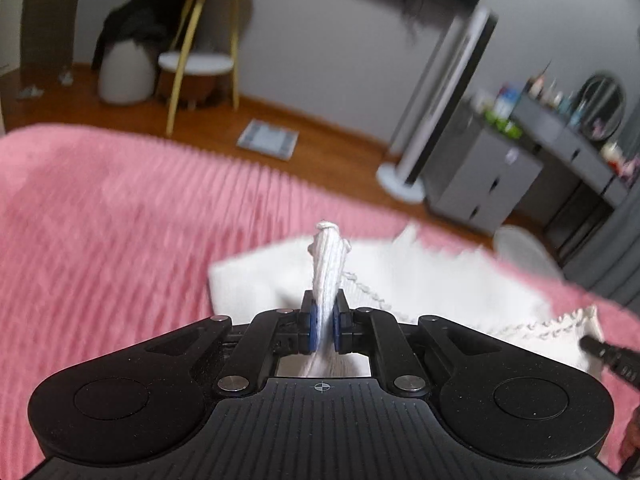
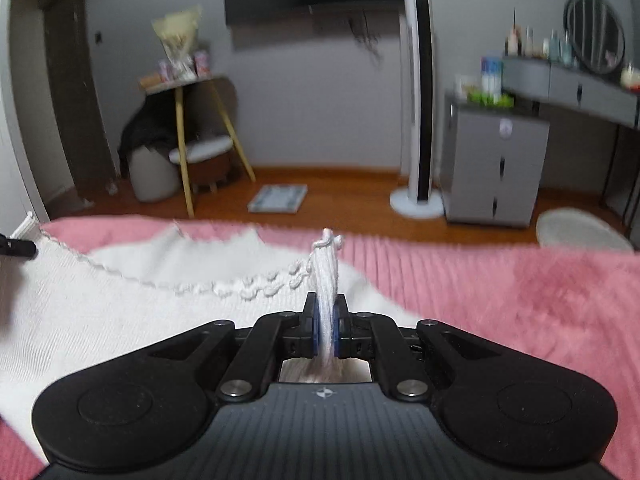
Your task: Fold small clothes
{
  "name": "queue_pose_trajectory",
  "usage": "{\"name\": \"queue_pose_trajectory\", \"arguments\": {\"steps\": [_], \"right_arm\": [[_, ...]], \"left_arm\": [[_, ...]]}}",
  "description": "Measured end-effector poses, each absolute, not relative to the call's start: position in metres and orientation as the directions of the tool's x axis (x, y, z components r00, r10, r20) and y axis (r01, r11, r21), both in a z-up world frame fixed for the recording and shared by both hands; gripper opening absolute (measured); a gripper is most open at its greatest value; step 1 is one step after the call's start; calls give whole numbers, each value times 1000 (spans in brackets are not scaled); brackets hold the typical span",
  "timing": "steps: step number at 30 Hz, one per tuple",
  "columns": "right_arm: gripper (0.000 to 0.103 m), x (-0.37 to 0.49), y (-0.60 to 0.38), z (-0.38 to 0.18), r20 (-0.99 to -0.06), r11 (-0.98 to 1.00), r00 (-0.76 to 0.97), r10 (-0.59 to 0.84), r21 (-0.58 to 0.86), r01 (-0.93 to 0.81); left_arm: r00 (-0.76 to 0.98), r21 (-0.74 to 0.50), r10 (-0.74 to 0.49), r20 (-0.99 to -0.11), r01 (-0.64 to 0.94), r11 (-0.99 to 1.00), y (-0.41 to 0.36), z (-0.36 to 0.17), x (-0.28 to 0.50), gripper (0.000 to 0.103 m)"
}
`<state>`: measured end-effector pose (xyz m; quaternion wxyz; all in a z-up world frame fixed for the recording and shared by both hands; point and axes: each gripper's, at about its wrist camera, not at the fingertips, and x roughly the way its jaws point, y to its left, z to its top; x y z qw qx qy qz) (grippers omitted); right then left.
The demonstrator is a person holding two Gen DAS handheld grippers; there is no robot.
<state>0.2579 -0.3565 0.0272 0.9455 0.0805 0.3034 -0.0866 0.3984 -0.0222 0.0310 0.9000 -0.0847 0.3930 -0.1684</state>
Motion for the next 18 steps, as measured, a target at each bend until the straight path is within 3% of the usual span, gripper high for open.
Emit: {"name": "queue_pose_trajectory", "arguments": {"steps": [5, 10, 18], "right_arm": [[11, 281, -372, 6, -651, 963, 756, -60, 162, 215], [7, 289, -382, -2, -665, 949, 747, -1, 234, 210], [6, 297, -370, 29, -502, 972, 854, -139, 96, 215]], "left_arm": [[558, -248, -388, -733, 313, 917, -38, 3, 410, 17], [566, -209, -385, -729, 352, 912, -40, 4, 411, 9], [712, -174, -345, -612, 305, 936, -37, 41, 428, 9]]}}
